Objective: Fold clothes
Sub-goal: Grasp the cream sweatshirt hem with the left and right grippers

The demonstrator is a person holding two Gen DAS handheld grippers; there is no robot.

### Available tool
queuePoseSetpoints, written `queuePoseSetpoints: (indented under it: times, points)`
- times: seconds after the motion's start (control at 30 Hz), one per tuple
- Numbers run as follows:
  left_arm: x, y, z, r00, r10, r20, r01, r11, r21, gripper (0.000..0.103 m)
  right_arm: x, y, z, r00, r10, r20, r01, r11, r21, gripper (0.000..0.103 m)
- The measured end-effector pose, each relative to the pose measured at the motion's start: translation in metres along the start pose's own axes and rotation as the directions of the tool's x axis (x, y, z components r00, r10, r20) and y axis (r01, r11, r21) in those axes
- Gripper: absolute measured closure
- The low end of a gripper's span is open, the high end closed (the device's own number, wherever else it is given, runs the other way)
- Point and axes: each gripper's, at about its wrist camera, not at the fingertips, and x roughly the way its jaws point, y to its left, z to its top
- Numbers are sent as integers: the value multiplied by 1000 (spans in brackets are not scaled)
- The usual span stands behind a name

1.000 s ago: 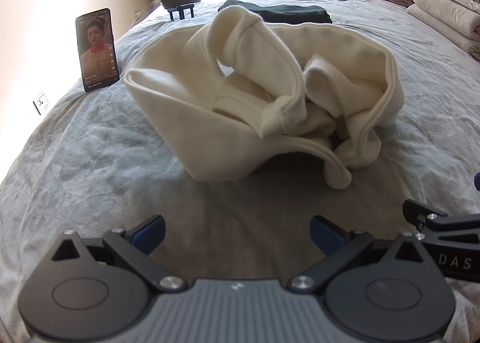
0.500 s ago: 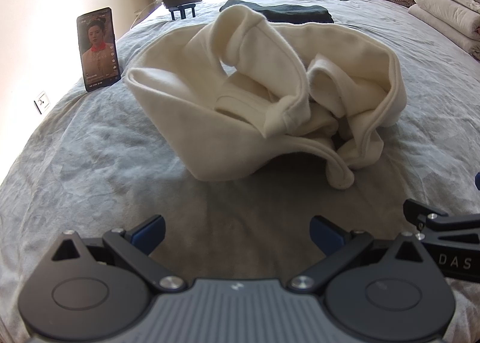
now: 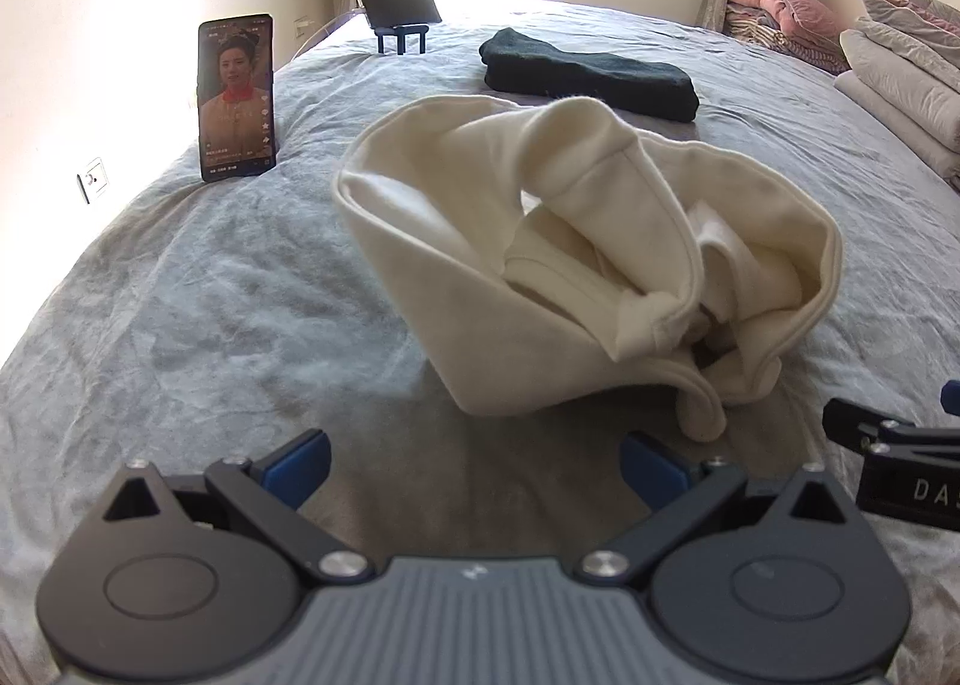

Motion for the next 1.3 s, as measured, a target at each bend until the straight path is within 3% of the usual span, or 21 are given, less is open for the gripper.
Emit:
queuePoseSetpoints:
  times: [0.33, 0.53, 0.63, 0.87, 1.1, 1.3]
  points:
    - [2, 29, 19, 998, 14, 56, -9, 996, -92, 0, -8, 13, 39, 985, 144, 96, -146, 989, 11, 0]
    - [19, 42, 22, 994, -20, 103, 35, 989, -145, 0, 15, 18, 55, 981, 179, 81, -183, 982, 50, 0]
    - [37, 42, 23, 996, -30, 84, 43, 988, -151, 0, 37, 20, 57, 982, 186, 44, -188, 981, 43, 0]
    - [72, 44, 21, 999, -21, 40, 27, 989, -148, 0, 84, 14, 48, 978, 198, -64, -193, 978, 76, 0]
    - [75, 34, 11, 995, 14, 95, -8, 997, -70, 0, 102, 9, 34, 965, 234, -120, -220, 969, 113, 0]
    - [72, 38, 12, 997, -11, 73, 15, 999, -52, 0, 94, 1, 21, 962, 267, -61, -258, 958, 122, 0]
